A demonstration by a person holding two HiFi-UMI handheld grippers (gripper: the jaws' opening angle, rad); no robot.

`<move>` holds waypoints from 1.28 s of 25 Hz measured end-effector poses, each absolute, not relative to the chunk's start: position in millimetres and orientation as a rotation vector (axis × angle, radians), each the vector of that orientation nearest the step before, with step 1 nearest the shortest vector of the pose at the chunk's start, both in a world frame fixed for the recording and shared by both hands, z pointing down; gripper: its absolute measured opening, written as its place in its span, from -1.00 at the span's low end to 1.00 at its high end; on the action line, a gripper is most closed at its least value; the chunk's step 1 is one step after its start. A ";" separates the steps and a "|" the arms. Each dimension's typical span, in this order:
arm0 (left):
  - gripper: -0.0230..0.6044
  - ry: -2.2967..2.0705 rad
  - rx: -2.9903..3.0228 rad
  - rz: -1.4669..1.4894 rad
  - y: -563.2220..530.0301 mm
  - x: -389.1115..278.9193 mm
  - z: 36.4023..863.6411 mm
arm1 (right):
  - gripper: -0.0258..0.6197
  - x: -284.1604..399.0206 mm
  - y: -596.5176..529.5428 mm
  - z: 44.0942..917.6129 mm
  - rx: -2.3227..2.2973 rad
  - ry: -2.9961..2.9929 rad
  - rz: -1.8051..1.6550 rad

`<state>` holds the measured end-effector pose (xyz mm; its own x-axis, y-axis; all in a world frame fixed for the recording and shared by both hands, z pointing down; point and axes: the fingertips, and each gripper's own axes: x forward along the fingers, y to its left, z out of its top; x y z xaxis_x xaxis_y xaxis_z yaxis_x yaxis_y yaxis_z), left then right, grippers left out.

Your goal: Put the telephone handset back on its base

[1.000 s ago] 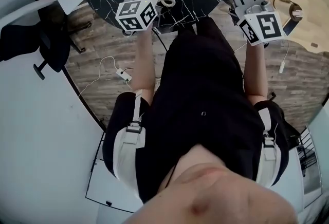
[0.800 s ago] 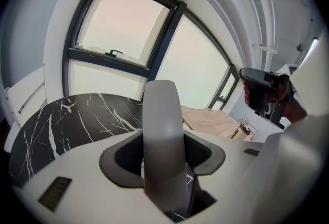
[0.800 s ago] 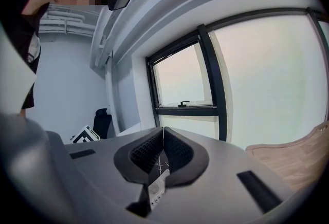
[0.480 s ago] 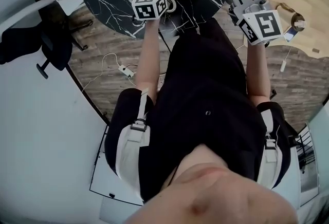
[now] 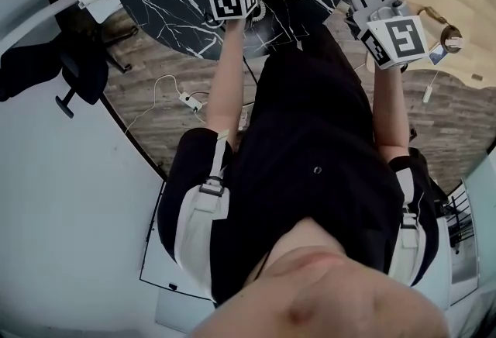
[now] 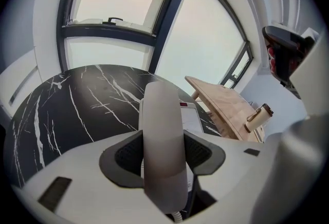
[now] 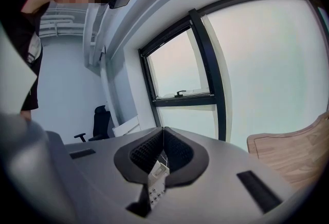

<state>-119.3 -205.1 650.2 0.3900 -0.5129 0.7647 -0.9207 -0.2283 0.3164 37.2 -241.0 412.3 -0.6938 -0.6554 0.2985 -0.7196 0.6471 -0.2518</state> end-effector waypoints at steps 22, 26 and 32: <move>-0.14 -1.273 1.801 0.790 -214.1 -117.2 683.0 | -0.83 39.1 -247.6 426.8 1.108 -2.655 0.557; -0.12 -1.272 1.816 0.785 -214.0 -114.2 680.4 | -0.83 40.9 -244.6 427.6 1.111 -2.655 0.561; -0.11 -1.274 1.824 0.783 -215.8 -115.3 676.1 | -0.83 42.0 -243.2 423.4 1.120 -2.661 0.556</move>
<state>-115.3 -215.8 676.1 0.3130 -0.4798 0.8197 -0.9480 -0.2104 0.2389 42.0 -243.2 423.4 -0.6924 -0.6448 0.3239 -0.7205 0.6420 -0.2623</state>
